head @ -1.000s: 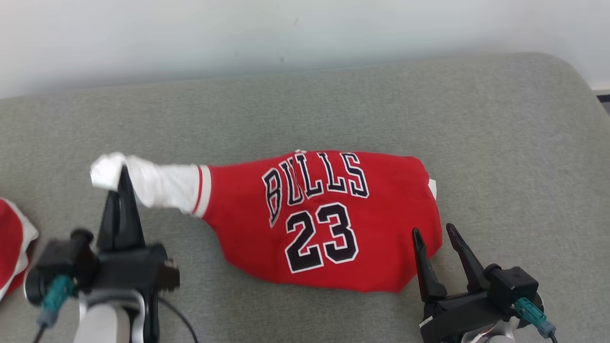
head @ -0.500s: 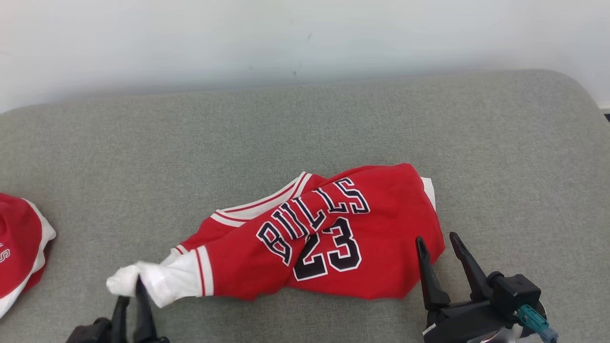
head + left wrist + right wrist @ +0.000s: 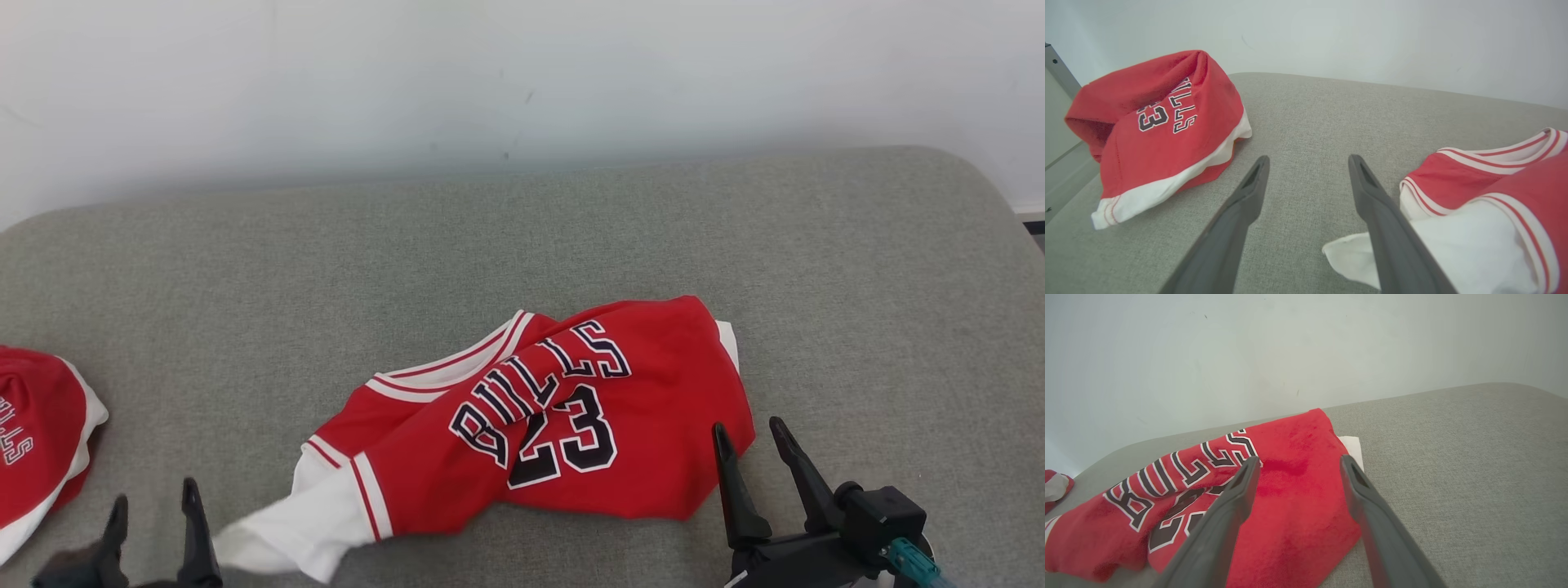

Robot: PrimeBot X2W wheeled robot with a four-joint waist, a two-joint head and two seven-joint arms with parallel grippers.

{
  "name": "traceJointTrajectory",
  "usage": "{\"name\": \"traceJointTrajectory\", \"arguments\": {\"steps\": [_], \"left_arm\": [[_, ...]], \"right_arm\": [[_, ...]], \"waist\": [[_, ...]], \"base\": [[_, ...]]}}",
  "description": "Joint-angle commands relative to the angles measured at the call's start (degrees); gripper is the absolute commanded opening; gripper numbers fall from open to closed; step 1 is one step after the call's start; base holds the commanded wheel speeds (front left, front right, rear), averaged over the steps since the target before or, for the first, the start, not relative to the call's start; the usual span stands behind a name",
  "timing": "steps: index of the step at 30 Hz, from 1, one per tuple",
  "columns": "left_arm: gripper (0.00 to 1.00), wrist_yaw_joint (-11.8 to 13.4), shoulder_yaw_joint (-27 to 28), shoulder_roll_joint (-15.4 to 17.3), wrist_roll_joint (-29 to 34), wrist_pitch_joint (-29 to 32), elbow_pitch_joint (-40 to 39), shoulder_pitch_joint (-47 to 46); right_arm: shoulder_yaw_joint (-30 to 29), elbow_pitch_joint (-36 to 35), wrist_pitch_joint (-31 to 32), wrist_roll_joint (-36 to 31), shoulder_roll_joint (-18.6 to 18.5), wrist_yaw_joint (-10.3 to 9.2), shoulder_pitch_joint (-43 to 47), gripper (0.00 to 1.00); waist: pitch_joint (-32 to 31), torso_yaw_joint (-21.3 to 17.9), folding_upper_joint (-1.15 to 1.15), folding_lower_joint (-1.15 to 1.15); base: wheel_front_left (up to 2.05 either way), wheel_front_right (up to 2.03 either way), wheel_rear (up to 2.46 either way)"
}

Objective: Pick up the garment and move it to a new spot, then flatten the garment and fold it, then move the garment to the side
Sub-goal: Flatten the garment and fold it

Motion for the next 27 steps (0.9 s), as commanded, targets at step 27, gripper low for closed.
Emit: {"name": "traceJointTrajectory", "arguments": {"steps": [27], "left_arm": [[1.00,-8.5,-13.0,0.8,-7.2,32.7,14.6,-34.8]], "right_arm": [[1.0,-1.1,-0.7,2.0,0.0,-0.13,-3.0,1.00]], "waist": [[9.2,-16.5,0.00,0.00]], "base": [[0.00,0.00,0.00]]}}
